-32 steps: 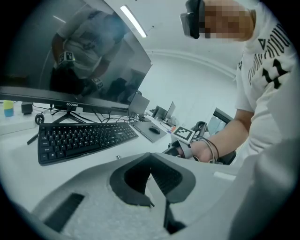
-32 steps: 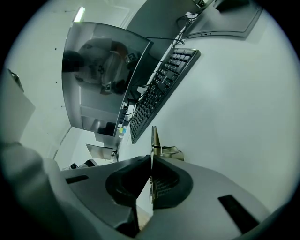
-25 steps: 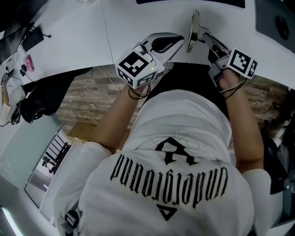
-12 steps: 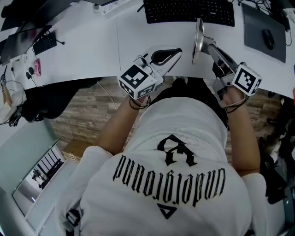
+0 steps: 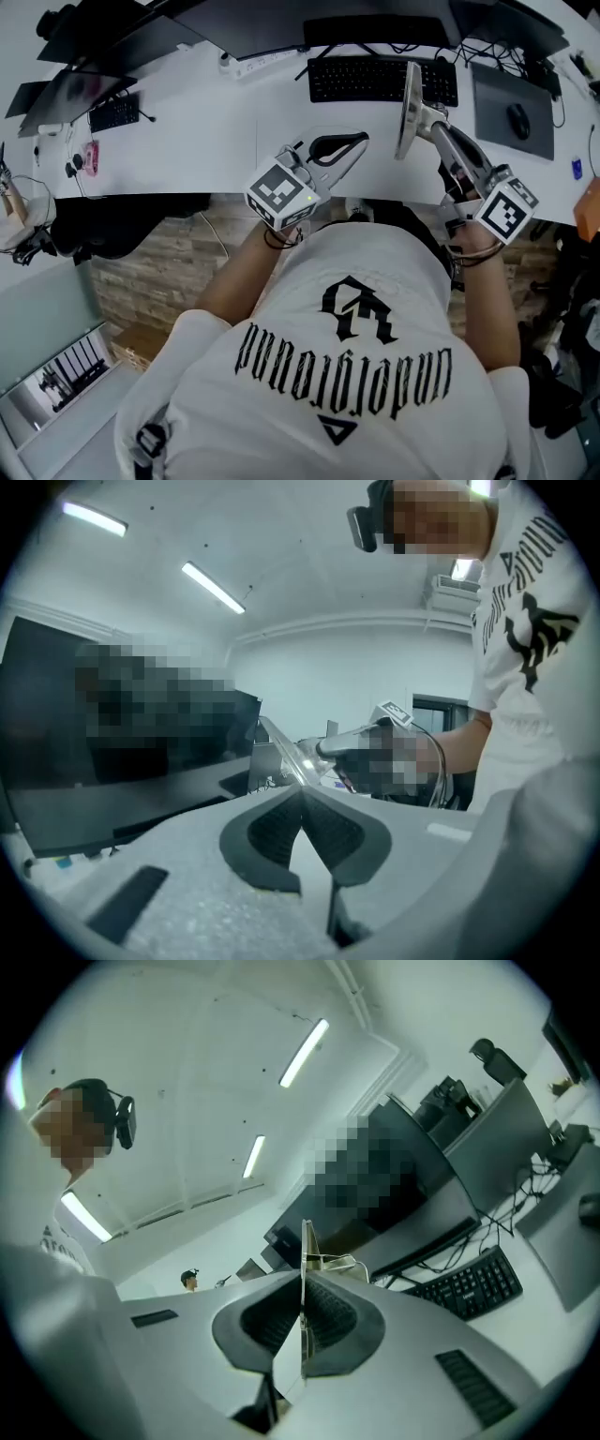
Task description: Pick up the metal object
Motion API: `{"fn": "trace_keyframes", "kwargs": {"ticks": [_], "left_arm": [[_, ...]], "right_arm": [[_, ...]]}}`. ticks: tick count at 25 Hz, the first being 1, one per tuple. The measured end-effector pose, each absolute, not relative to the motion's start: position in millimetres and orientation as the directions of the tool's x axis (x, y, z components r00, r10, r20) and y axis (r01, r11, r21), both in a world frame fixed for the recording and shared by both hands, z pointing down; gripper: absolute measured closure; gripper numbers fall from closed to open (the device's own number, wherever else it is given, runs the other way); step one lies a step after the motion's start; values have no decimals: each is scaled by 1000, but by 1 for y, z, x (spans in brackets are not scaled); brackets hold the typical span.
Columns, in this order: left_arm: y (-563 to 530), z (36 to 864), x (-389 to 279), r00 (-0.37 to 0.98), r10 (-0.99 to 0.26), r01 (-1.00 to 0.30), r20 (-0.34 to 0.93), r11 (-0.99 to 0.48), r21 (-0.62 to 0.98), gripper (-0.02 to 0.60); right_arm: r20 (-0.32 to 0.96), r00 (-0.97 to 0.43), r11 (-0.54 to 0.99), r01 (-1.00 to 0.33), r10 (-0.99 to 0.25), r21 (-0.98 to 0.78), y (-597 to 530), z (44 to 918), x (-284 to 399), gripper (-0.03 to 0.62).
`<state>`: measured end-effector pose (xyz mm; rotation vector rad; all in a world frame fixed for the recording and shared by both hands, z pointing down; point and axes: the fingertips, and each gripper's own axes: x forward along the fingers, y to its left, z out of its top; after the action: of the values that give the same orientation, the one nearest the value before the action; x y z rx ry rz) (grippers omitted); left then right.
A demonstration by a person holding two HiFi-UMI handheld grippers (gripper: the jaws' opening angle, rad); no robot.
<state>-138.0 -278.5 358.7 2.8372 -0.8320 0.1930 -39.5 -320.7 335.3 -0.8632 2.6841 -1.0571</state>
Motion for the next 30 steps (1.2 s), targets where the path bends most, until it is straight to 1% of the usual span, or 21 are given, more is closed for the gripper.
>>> {"fn": "trace_keyframes", "kwargs": {"ticks": [6,15,21,30], "left_arm": [[-285,309,-144,834,-541,-549,112,-834,53,566],[-294,248,-168,815,-578,-578,27,-816,-16,567],[-292,239,-176,811,-585,-585,3,-811,-8,566],[-280,243,-165,792,-611,-611,2,-792,11,566]], "right_arm": [[8,-835,711,-473,-550,-521,-319,269,-42,577],[-106,-839,795,-456,-534,-399,-321,203,-55,577],[-104,-837,798,-465,-538,-384,-314,199,-61,576],[-91,-846,806,-460,-526,-373,-300,205,-43,577]]}}
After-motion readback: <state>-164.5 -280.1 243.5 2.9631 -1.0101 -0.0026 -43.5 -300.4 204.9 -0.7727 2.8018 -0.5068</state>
